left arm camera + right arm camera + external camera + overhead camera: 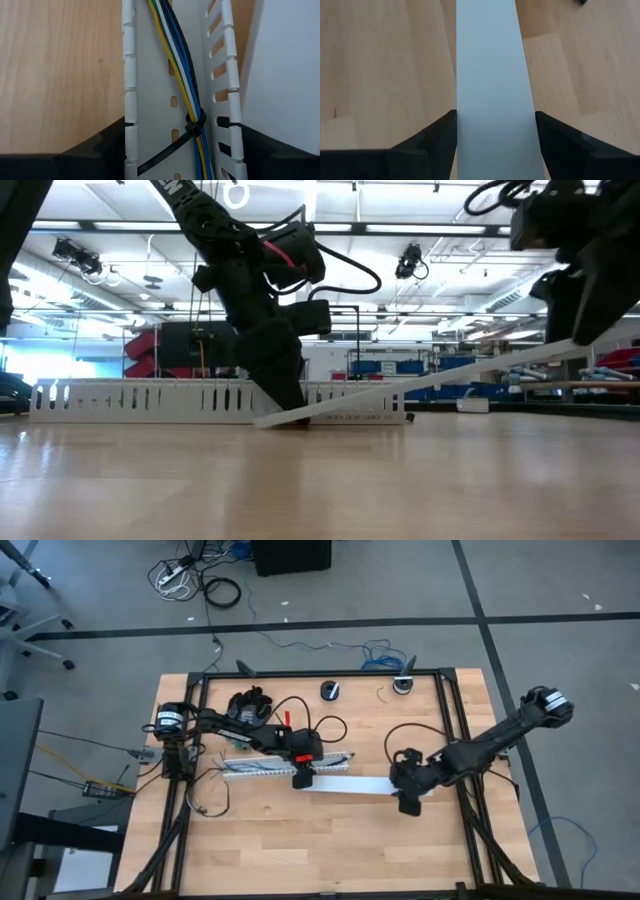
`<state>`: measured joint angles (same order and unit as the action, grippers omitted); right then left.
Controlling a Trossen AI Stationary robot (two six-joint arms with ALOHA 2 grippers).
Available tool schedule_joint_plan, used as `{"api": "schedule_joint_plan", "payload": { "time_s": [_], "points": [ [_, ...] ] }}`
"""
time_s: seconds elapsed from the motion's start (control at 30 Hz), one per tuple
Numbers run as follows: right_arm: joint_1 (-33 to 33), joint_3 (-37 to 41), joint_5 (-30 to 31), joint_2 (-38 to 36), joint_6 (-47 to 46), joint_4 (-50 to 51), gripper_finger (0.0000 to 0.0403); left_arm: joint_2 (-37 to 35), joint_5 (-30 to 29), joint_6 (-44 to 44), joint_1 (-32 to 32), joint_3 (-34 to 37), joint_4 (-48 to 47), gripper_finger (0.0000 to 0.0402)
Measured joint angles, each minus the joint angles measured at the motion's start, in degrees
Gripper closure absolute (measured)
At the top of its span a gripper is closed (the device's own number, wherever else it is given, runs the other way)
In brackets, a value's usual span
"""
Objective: Ziptie cables
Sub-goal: Close the white cable duct
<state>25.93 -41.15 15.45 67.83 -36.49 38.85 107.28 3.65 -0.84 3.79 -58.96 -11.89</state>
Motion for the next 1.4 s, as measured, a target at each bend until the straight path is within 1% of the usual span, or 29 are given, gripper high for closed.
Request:
{"api": "schedule_joint_plan", "payload": {
  "time_s": [0.3, 0.5, 0.57, 0.7, 0.8, 0.9, 1.0, 1.07, 1.17, 1.27, 1.33, 1.4],
  "points": [
    [3.56, -0.02, 2.85, -6.87, -5.74, 8.87, 0.0170, 0.00, 0.27, 0.02, -0.02, 0.02, -0.51, 0.0158],
    [5.58, -0.02, 7.81, -10.64, -8.95, 12.01, 0.0170, -0.03, 0.90, -0.08, -0.09, 0.00, -1.65, 0.0158],
    [5.82, 0.02, 9.39, -11.74, -10.69, 14.73, 0.0174, -0.04, 1.40, -0.13, -0.14, 0.06, -2.44, 0.0158],
    [7.46, 0.00, 10.39, -13.89, -14.00, 20.09, 0.0191, -0.02, 1.71, -0.02, -0.17, 0.11, -3.07, 0.0158],
    [8.48, 0.00, 12.05, -15.27, -14.99, 20.65, 0.0210, 0.00, 1.76, 0.72, -0.17, 0.11, -3.04, 0.0158],
    [8.75, 0.00, 12.47, -16.06, -14.29, 19.82, 0.0224, 0.02, 1.68, 0.99, -0.17, 0.14, -2.86, 0.0158],
    [8.58, 0.00, 12.45, -15.52, -11.11, 18.11, 0.0229, 0.04, 1.71, 1.31, -0.17, 0.26, -2.42, 0.0158],
    [7.88, 0.00, 12.28, -14.54, -6.87, 16.00, 0.0228, 0.07, 1.69, 1.31, -0.17, 0.26, -2.33, 0.0158],
    [5.06, 0.00, 12.25, -12.39, 1.80, 12.81, 0.0225, 0.07, 1.67, 1.58, -0.17, 0.28, -2.19, 0.0158],
    [0.48, 0.00, 11.66, -9.54, 10.63, 8.95, 0.0225, 0.09, 1.67, 2.49, -0.17, 0.26, -2.08, 0.0158],
    [-3.33, 0.00, 9.10, -6.98, 16.75, 6.32, 0.0225, 0.11, 1.73, 2.64, -0.17, 0.26, -1.98, 0.0158],
    [-6.91, 0.00, 5.30, -3.99, 22.59, 3.63, 0.0228, 0.11, 1.78, 2.84, -0.17, 0.28, -1.71, 0.0158]
  ]
}}
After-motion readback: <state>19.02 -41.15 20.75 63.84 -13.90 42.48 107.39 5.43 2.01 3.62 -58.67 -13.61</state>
